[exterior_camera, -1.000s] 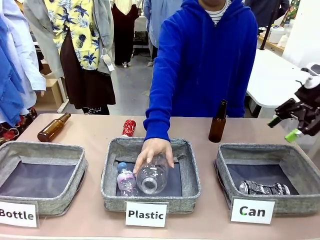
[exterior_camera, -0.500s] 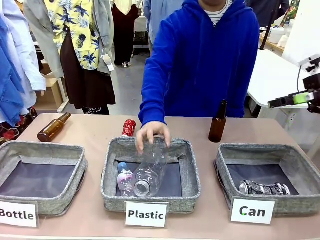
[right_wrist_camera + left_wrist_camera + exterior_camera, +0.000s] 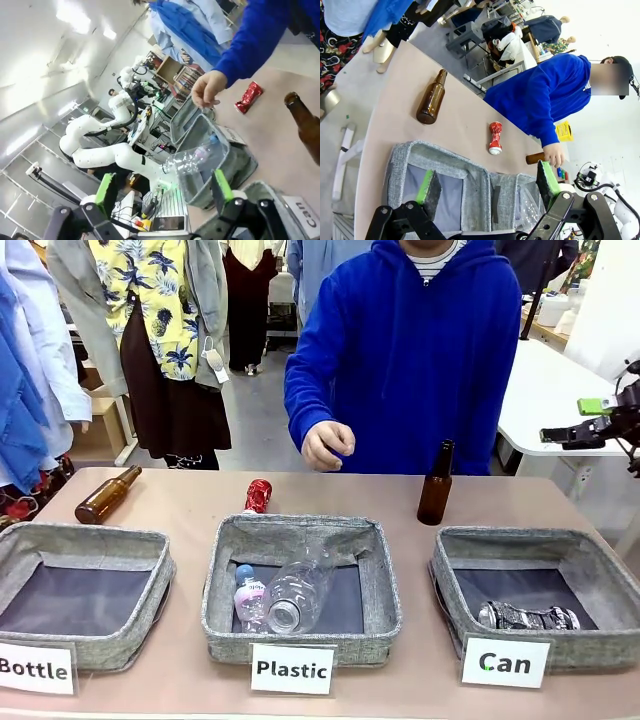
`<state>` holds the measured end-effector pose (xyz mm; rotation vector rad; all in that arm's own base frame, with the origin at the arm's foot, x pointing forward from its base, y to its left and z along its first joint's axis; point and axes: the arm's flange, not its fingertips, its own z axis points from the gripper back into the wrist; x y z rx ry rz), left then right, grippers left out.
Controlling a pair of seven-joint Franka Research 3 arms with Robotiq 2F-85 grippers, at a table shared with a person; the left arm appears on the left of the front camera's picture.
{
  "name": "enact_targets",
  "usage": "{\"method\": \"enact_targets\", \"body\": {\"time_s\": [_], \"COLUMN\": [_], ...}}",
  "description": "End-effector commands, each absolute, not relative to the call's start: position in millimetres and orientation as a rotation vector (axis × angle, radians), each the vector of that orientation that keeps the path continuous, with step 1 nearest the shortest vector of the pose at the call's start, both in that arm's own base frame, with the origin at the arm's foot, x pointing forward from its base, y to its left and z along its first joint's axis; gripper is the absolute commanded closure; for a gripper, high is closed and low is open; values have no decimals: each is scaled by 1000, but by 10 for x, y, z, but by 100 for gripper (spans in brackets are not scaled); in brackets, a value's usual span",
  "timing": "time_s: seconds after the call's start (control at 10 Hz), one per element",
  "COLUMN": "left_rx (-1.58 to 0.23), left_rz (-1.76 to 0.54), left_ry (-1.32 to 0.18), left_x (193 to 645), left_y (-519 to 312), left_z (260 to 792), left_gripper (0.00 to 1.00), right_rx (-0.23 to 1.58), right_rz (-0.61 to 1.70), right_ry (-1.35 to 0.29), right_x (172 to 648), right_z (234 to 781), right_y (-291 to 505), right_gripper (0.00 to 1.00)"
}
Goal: Sort the can waste into the basket.
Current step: Pick up the can waste from the table and place it in the right Fabric basket.
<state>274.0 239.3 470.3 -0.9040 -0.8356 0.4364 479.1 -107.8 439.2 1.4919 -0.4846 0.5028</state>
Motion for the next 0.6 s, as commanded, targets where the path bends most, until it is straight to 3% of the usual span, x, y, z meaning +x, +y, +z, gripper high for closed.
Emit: {"method": "enact_targets", "body": {"time_s": [0.0,0.5], "left_rx": [-907,-907], "left_rz": [419,419], "left_ry": [-858,-858], "left_x": [2760,2760], "left_y": [2397,2397], "left_z": [4692,4692], "left_gripper": [0,0], "right_rx": [1496,1496], "right_rz": [563,563], "right_ry": [-483,-483], "right_x": [4790,4790], "right_z": [4399,4399], "right_y": [-1098,-1098], "right_gripper": [0,0]}}
